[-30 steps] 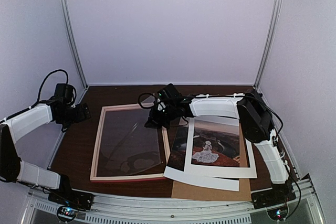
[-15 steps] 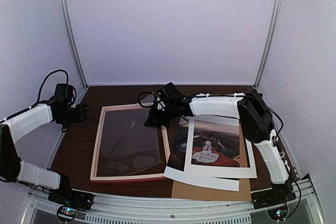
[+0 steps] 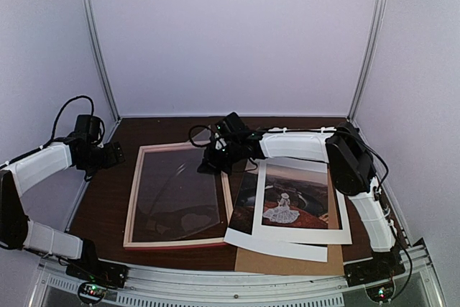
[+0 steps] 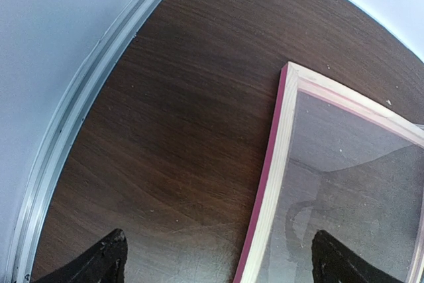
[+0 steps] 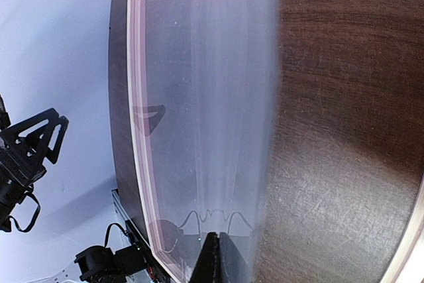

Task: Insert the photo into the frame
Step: Place the glass panel at the frame body.

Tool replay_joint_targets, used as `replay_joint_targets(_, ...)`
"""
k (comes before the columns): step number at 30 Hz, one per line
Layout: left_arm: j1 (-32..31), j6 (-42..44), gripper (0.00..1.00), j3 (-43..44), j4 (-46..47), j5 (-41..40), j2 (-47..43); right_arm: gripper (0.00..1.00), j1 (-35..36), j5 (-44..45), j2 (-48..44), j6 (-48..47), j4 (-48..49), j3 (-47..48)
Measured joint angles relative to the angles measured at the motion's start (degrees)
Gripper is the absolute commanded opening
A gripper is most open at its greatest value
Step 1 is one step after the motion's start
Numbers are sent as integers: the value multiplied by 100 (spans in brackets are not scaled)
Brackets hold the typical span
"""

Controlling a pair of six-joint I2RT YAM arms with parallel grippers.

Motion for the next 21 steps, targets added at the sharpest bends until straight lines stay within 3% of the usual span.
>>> replay_joint_targets(21, 0, 2, 98, -7, 0, 4, 0, 0, 0, 26, -114, -129, -59, 68)
